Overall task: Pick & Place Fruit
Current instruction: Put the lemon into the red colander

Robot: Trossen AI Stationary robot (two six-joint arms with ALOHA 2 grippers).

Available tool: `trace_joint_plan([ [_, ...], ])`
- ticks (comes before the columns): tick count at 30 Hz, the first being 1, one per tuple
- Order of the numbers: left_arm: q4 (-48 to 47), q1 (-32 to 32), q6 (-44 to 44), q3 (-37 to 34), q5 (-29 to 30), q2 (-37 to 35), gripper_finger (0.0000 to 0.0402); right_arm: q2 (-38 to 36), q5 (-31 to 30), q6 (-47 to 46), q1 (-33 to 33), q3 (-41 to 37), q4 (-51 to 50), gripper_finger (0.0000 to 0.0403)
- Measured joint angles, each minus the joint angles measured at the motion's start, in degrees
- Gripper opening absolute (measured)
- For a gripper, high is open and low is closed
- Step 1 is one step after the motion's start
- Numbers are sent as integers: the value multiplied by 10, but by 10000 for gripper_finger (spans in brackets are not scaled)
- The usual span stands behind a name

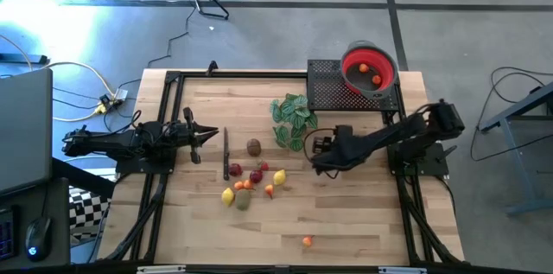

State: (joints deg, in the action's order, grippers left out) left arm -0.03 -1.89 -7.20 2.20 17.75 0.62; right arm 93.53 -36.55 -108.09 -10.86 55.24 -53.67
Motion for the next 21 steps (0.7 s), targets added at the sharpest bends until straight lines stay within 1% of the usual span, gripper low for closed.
trace_joint_plan([
  [2, 0, 0, 0, 0, 0, 0, 33, -19, -10, 15, 1, 2, 0, 196],
  [6, 0, 0, 0, 0, 0, 0, 33, -58, -40, 36, 0, 8, 1, 218],
  [9, 0, 0, 0, 0, 0, 0, 33, -87, -72, 63, 0, 9, 9, 211],
  [11, 1, 0, 0, 0, 0, 0, 33, -110, -91, 80, 1, 9, 8, 191],
  [13, 2, 0, 0, 0, 0, 0, 33, -129, -110, 104, 5, 9, 15, 163],
  [15, 2, 0, 0, 0, 0, 0, 33, -153, -115, 129, 8, 9, 19, 132],
  [17, 2, 0, 0, 0, 0, 0, 33, -167, -104, 156, 12, 9, 36, 101],
  [21, 2, 0, 0, 0, 0, 0, 33, -183, -60, 212, 12, 9, 73, 48],
])
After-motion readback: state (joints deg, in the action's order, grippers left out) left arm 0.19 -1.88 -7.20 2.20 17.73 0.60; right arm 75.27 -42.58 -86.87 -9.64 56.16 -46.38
